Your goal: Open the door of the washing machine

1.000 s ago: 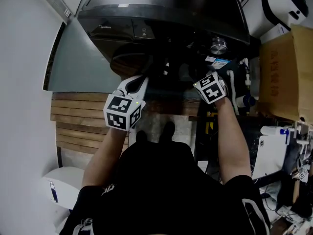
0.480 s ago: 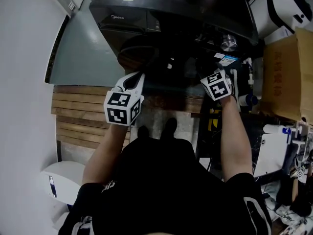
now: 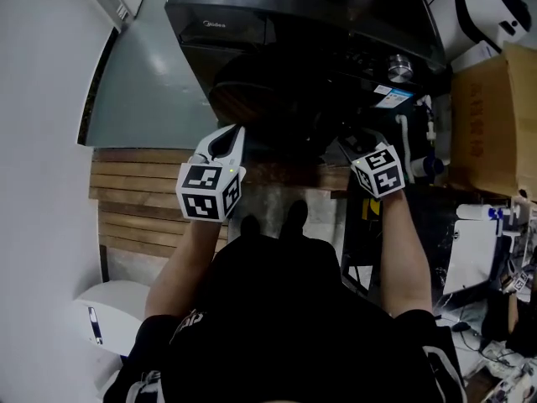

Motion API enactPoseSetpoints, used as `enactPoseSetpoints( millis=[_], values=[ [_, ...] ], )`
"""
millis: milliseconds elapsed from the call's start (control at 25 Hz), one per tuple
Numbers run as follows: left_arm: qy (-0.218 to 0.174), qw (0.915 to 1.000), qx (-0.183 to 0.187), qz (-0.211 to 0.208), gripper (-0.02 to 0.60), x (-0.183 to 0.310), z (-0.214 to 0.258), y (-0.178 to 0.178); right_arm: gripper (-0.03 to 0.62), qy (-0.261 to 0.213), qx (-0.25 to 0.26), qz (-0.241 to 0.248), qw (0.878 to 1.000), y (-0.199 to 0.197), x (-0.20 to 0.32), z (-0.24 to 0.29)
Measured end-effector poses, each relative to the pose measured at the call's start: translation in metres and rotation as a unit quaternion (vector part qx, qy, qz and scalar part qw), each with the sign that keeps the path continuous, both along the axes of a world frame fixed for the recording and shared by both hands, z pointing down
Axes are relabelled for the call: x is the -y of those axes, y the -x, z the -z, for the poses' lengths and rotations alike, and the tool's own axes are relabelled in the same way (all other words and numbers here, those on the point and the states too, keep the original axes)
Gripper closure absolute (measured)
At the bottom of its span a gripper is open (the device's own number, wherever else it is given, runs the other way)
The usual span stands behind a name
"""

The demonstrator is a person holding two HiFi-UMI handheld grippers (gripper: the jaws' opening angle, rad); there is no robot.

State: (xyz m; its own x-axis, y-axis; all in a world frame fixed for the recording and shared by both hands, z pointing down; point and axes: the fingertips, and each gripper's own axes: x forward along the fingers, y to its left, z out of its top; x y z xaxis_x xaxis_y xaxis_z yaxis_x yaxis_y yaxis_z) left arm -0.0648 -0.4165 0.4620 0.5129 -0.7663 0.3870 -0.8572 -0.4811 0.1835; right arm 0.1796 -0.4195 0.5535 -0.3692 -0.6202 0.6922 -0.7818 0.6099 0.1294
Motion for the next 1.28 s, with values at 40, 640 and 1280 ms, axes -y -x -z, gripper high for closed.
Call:
enactPoseSetpoints(
  millis=[40, 640, 1280],
  values=[
    [0.001, 1.0, -0.002, -0.008, 0.572, -0.005, -0.001, -0.001, 0.433, 0.002, -0.005, -0.006, 1.0, 0.002, -0.005, 0.0],
    [0.016, 0.9966, -0.041, -0.07, 0.562, -0.069, -0.005, -0.005, 0.445, -0.004, 0.015, -0.087, 0.996, 0.046, -0.076, -0.001],
    [0.035, 0.9982, -0.035, -0.033, 0.525, -0.12, -0.007, -0.036, 0.468, -0.004, 0.095, 0.006, 0.995, 0.103, -0.143, 0.002]
  ],
)
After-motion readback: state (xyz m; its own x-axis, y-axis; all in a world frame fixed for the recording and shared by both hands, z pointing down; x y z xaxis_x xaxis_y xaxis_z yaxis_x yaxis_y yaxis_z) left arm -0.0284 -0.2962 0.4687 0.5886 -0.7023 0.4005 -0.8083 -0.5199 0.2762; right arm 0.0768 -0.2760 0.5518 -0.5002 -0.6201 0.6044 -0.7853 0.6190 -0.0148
